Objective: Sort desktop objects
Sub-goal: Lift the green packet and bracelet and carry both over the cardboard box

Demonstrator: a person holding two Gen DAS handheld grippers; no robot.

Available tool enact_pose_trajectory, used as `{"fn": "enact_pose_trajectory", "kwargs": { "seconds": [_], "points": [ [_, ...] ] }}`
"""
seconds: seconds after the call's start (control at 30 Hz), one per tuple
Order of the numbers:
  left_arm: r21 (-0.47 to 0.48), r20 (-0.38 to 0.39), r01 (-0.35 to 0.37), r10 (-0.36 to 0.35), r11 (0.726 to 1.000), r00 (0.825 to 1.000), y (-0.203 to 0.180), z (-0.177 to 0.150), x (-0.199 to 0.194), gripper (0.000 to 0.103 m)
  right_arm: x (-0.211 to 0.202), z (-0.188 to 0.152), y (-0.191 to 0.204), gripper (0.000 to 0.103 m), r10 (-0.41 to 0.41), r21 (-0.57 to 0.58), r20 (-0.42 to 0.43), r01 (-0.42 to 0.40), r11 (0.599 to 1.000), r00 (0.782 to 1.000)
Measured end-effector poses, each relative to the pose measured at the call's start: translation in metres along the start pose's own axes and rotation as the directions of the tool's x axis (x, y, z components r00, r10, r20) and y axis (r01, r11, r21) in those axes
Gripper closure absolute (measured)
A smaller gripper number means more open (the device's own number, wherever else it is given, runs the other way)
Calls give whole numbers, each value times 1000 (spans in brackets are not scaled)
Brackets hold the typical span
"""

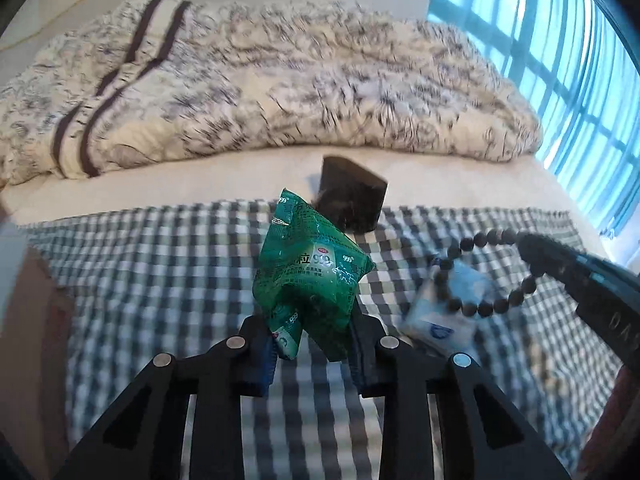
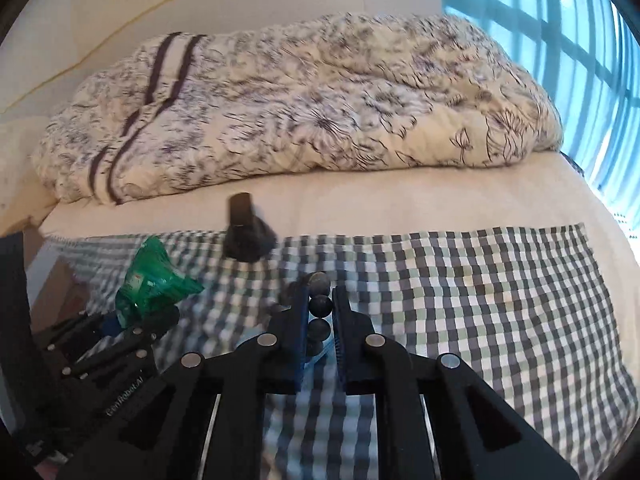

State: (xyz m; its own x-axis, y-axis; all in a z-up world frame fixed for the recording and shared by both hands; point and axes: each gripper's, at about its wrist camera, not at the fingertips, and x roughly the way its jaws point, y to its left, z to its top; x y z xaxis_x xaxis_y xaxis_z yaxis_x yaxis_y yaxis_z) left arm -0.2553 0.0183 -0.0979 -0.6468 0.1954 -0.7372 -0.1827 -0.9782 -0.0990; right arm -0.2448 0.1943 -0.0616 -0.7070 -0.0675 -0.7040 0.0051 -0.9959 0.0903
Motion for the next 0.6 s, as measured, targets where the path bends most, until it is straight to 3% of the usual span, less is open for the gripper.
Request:
{"fn": "enact_pose_trajectory", "kwargs": {
  "seconds": [0.3,0.6],
  "points": [
    [-114,29,-2,5,993,1000,12,-5,-90,74,-65,-10,25,92,58,-69,31,-56,996,998],
    [-141,35,-48,53,989,998,23,-23,-147,74,-125,-30,56,92,92,-138,52,-85,987,994]
  ]
}}
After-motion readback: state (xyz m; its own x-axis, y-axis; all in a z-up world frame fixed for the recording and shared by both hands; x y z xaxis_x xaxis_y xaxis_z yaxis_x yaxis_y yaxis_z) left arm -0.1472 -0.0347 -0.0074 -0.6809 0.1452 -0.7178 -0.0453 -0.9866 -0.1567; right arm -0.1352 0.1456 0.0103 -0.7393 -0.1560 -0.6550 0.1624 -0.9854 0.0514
